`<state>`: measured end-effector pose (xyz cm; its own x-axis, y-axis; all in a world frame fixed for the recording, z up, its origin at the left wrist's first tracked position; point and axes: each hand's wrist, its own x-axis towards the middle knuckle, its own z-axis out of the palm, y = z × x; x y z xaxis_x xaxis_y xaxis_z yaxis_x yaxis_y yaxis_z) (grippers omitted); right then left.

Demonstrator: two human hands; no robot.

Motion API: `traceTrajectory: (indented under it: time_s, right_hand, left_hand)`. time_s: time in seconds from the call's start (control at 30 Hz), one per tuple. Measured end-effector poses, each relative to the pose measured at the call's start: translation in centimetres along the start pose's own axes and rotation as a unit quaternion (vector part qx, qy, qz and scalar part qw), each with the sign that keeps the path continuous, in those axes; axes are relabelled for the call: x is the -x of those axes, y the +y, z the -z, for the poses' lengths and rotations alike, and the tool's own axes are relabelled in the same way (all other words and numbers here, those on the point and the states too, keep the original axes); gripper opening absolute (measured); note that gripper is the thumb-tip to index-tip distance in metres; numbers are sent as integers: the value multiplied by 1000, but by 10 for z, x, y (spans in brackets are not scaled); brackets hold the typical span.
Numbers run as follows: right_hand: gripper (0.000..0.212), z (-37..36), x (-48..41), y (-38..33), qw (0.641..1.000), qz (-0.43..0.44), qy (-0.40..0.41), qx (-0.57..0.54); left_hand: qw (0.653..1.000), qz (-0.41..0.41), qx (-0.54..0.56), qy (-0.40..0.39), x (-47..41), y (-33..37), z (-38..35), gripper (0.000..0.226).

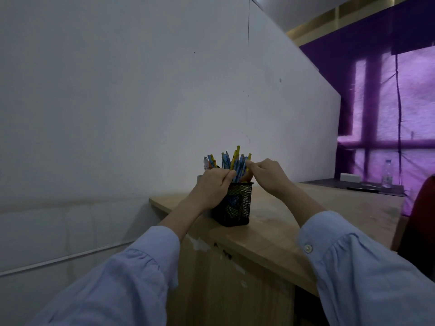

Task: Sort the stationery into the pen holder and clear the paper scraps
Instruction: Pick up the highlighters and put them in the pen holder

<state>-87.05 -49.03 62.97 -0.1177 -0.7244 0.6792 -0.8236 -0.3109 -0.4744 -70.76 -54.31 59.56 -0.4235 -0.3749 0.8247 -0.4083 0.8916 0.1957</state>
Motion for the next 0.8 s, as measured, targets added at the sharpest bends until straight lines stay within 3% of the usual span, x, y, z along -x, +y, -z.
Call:
traceTrajectory:
  time_s: [0.23,0.37,0.6,0.7,0.8]
  right_hand:
    - [68,-5,-1,-4,998,16,-17,57]
    - [62,-14,5,-8,994,12,-54,98]
    - [66,-10,10,-2,1000,1,-11,20]
    - [73,-11,10,1,1000,9,0,5]
    - [67,-10,6,6,999,24,26,-14]
  left_hand:
    - [1000,22,-4,-15,-4,2,-2,47]
    - [999,45,13,-24,1,4,-7,52]
    - [995,72,69,-2,7,7,-11,52]
    - [995,64,72,12,11,8,-16,45]
    - [993,85,81,27,10,9,-19,33]
